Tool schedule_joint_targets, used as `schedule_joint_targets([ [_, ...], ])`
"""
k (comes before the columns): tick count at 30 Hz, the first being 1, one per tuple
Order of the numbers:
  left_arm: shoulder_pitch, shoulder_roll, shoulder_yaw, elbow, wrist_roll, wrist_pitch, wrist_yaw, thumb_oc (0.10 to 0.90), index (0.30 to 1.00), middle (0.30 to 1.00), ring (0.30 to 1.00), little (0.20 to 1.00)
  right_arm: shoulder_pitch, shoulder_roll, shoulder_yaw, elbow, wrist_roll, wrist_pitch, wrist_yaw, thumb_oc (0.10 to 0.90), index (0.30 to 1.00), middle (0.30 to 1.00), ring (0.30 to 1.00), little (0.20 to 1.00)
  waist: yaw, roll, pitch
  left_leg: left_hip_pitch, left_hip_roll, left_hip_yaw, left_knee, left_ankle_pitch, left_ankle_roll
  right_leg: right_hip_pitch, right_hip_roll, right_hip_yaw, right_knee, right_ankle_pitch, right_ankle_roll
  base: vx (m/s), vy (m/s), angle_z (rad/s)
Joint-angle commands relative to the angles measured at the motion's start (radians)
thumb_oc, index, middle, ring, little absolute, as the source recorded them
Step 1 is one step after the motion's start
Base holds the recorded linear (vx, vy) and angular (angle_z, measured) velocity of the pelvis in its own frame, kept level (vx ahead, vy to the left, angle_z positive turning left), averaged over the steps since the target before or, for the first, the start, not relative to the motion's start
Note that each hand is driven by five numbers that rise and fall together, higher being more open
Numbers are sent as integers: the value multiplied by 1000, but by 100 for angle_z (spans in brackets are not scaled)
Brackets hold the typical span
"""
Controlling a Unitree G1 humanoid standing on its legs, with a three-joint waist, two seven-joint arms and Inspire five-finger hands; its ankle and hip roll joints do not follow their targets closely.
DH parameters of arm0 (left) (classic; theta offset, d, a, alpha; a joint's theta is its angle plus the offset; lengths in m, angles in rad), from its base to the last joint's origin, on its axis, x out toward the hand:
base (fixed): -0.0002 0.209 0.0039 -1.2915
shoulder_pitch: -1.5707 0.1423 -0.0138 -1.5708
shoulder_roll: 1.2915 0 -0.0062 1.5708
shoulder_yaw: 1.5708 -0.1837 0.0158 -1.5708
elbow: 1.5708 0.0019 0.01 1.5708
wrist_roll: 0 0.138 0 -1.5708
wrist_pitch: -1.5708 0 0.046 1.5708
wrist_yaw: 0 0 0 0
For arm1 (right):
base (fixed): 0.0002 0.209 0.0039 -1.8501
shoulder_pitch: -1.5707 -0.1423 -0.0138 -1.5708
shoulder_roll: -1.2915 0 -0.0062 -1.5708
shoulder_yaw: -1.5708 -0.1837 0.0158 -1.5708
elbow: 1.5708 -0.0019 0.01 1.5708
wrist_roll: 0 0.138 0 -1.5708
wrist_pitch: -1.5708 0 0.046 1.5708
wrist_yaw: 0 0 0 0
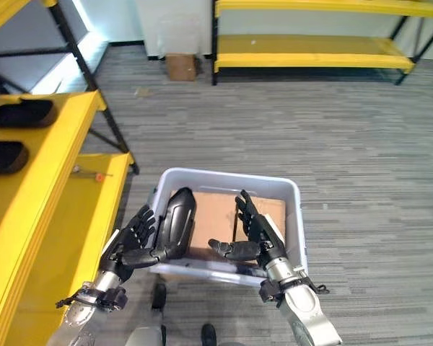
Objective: Move parts from the plastic box to the shelf.
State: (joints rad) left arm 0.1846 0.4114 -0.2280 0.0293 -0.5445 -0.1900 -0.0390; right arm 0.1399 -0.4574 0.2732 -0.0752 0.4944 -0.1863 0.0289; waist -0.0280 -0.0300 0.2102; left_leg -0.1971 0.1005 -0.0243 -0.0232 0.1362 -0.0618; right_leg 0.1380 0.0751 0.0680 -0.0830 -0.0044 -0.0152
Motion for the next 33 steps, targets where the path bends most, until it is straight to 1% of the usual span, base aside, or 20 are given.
schedule_joint_targets([
  [1,-30,40,35,-120,-13,-104,-28,900,1000,1000,1000,1000,-22,-14,-46,-124,46,-89,62,900,1000,1000,1000,1000,14,25,-78,107,32,37,-23,2,-8,-76,-203,-21,101,-14,114,197,270,-59],
  [4,-16,67,55,-131,-12,-105,-28,900,1000,1000,1000,1000,-19,-8,-35,-114,55,-74,71,900,1000,1000,1000,1000,15,15,-88,129,9,92,-20,-36,15,-89,-246,3,82,14,149,129,208,-47],
  [5,-16,68,55,-132,-12,-105,-29,900,1000,1000,1000,1000,-19,-8,-35,-113,55,-74,71,900,1000,1000,1000,1000,17,13,-88,129,9,94,-18,-38,16,-89,-247,5,81,14,150,79,176,-63],
  [6,-13,80,62,-133,-16,-106,-24,900,1000,1000,1000,1000,-20,-10,-32,-105,56,-69,75,900,1000,1000,1000,1000,15,7,-86,123,-4,116,3,-63,24,-98,-272,4,71,29,167,65,146,-52],
  [10,20,98,72,-145,-22,-97,-29,900,1000,1000,1000,1000,-2,-29,-39,-119,61,-58,90,900,1000,1000,1000,1000,13,-11,-82,107,-20,139,29,-92,36,-111,-298,-2,52,42,181,72,110,-8],
  [13,29,107,72,-155,-24,-95,-27,900,1000,1000,1000,1000,-7,-52,-50,-126,32,-64,81,900,1000,1000,1000,1000,11,-20,-68,84,-18,133,41,-94,36,-130,-297,-10,55,37,178,-14,-20,10],
  [15,26,117,77,-164,-27,-96,-21,900,1000,1000,1000,1000,-39,-82,-62,-123,-42,-79,56,900,1000,1000,1000,1000,14,-25,-48,59,-13,123,49,-88,32,-144,-292,-21,61,31,171,-65,-74,16],
  [16,14,122,77,-164,-28,-100,-15,900,1000,1000,1000,1000,-96,-120,-60,-101,-136,-90,26,900,1000,1000,1000,1000,20,-27,-26,35,-5,113,62,-83,28,-161,-288,-31,74,25,165,-225,-144,18],
  [17,-15,139,77,-177,-31,-105,-7,900,1000,1000,1000,1000,-213,-182,-32,-53,-232,-97,-15,900,1000,1000,1000,1000,34,-26,24,-13,5,91,87,-72,21,-201,-276,-44,102,14,152,-211,-129,35],
  [18,-15,139,77,-177,-31,-105,-7,900,1000,1000,1000,1000,-213,-182,-32,-52,-232,-97,-15,900,1000,1000,1000,1000,33,-26,24,-14,5,91,88,-72,21,-201,-276,-44,102,14,152,-304,-175,30],
  [19,-38,168,79,-194,-28,-113,-1,900,1000,1000,1000,1000,-341,-317,0,-34,-415,-94,-51,900,1000,1000,1000,1000,52,-19,83,-63,12,66,109,-59,14,-249,-261,-57,146,0,139,-193,-109,26],
  [20,-45,175,77,-200,-30,-117,1,900,1000,1000,1000,1000,-391,-359,16,-24,-463,-93,-66,900,1000,1000,1000,1000,55,-14,99,-79,13,59,116,-57,13,-267,-258,-62,163,-3,137,-223,-115,20],
  [21,-50,179,76,-205,-34,-119,3,900,1000,1000,1000,1000,-425,-379,30,-20,-486,-94,-76,900,1000,1000,1000,1000,58,-11,110,-89,12,52,118,-54,13,-281,-255,-63,175,-6,136,-92,-34,22],
  [24,-65,193,68,-217,-35,-125,13,900,1000,1000,1000,1000,-555,-472,100,-6,-648,-85,-109,900,1000,1000,1000,1000,75,-2,146,-113,13,45,125,-47,10,-317,-247,-63,208,-18,131,-73,-23,5],
  [25,-66,191,70,-217,-35,-125,13,900,1000,1000,1000,1000,-561,-471,106,-3,-650,-86,-112,900,1000,1000,1000,1000,73,-1,147,-114,14,45,126,-47,9,-319,-246,-62,211,-19,131,-66,-14,-3],
  [26,-72,194,66,-225,-33,-127,22,900,1000,1000,1000,1000,-644,-518,164,14,-735,-79,-120,900,1000,1000,1000,1000,79,7,164,-129,11,41,130,-44,8,-340,-242,-62,226,-22,129,-54,-12,2],
  [27,-77,198,60,-226,-33,-129,27,900,1000,1000,1000,1000,-677,-539,191,22,-772,-73,-120,900,1000,1000,1000,1000,88,8,173,-135,12,38,133,-42,7,-347,-241,-63,233,-25,128,-66,-21,1],
  [33,-105,198,53,-228,-12,-130,50,900,1000,1000,1000,1000,-859,-623,347,60,-955,-57,-117,900,1000,1000,1000,1000,107,16,214,-177,5,20,154,-39,2,-388,-233,-70,274,-45,122,-45,-30,8],
])
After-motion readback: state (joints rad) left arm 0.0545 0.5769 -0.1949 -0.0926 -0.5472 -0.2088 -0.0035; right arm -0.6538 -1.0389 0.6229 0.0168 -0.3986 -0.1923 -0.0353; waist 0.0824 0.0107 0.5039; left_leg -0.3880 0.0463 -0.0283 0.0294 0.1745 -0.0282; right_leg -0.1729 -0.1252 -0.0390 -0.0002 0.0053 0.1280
